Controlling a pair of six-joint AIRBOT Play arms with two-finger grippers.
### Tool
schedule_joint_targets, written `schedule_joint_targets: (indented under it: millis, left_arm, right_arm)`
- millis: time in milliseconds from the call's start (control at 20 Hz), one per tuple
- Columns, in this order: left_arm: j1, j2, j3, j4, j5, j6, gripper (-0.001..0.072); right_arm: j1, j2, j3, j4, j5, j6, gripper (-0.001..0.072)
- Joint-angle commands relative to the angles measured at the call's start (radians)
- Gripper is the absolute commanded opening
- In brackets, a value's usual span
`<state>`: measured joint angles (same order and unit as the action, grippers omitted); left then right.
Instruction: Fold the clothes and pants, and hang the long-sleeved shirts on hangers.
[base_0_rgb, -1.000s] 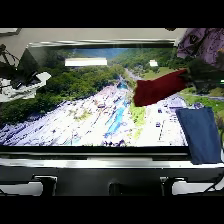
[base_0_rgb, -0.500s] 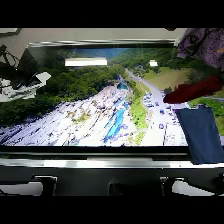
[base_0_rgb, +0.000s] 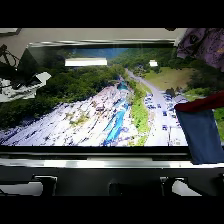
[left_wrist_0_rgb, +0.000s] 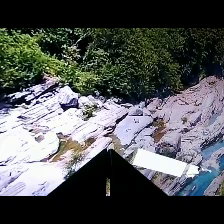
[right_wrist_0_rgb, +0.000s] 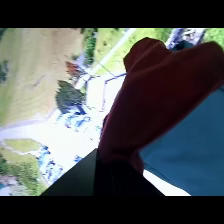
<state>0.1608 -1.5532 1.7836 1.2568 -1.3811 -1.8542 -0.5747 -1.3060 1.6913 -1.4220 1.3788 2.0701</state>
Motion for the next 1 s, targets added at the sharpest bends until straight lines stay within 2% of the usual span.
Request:
schedule_joint_targets:
  millis: [0, 300, 400, 600, 950]
  left_arm:
    - [0.000, -0.001, 0.000, 0.000, 0.000, 0.021, 0.0016]
    - [0.000, -0.001, 0.000, 0.000, -0.017, 0.022, 0.0016]
    - [0.000, -0.001, 0.000, 0.001, -0.018, 0.023, 0.0016]
    - [0.000, -0.001, 0.000, 0.000, -0.018, 0.023, 0.0016]
    - [0.000, -0.001, 0.000, 0.000, -0.018, 0.022, 0.0016]
  right_arm:
    - [-0.001, 0.016, -0.001, -0.144, 0.113, 0.014, 0.0029]
    - [-0.001, 0.037, -0.115, -0.301, 0.210, -0.010, 0.0030]
    - [-0.001, 0.087, -0.245, -0.350, 0.188, -0.011, 0.0030]
    - [-0.002, 0.201, -0.510, -0.420, 0.101, 0.050, 0.0031]
    - [-0.002, 0.262, -0.745, -0.486, 0.060, 0.116, 0.0031]
